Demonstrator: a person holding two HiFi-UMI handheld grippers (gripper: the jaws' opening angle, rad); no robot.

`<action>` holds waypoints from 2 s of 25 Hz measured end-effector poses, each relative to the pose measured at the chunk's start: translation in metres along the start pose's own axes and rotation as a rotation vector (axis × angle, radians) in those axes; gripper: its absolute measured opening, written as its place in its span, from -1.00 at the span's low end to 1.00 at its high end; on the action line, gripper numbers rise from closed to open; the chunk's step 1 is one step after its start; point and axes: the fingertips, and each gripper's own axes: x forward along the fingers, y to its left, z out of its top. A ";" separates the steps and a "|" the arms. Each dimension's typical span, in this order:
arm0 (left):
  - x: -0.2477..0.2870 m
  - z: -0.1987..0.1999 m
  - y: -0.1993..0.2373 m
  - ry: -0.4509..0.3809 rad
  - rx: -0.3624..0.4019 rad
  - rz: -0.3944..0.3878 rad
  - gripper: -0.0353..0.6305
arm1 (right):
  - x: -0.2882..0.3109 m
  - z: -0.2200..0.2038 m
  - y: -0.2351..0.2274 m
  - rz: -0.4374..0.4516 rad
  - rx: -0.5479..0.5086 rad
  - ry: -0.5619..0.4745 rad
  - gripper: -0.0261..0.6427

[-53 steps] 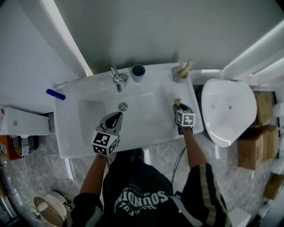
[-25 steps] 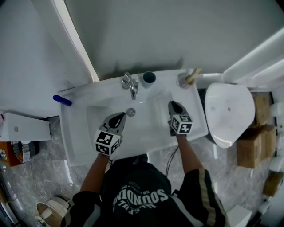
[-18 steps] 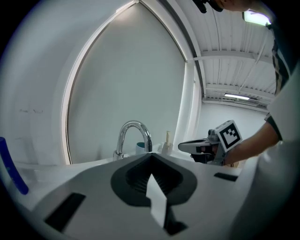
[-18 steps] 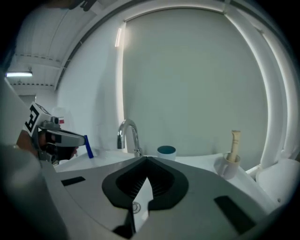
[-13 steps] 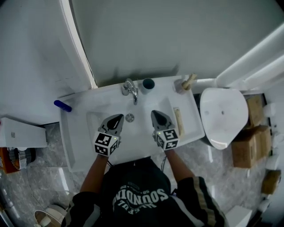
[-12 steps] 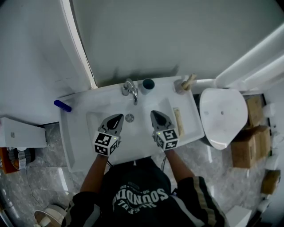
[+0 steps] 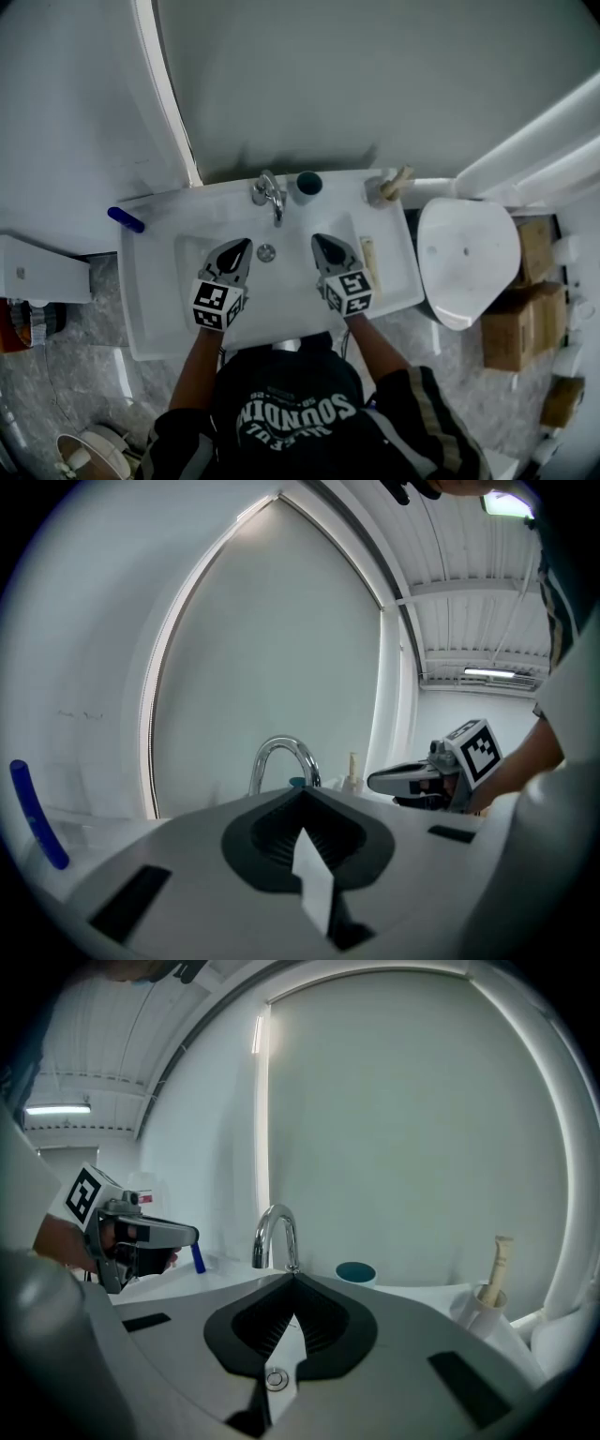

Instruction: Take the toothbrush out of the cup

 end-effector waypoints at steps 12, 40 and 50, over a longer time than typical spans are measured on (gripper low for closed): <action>0.052 0.014 -0.053 0.048 0.011 0.120 -0.90 | -0.016 -0.010 -0.092 0.088 0.052 0.008 -0.92; 0.178 0.035 -0.151 0.058 0.032 0.109 -0.90 | -0.046 -0.019 -0.302 -0.061 0.140 -0.050 -0.64; 0.160 0.029 -0.144 0.064 0.007 0.155 -0.90 | -0.004 -0.035 -0.347 -0.162 0.202 0.047 -0.42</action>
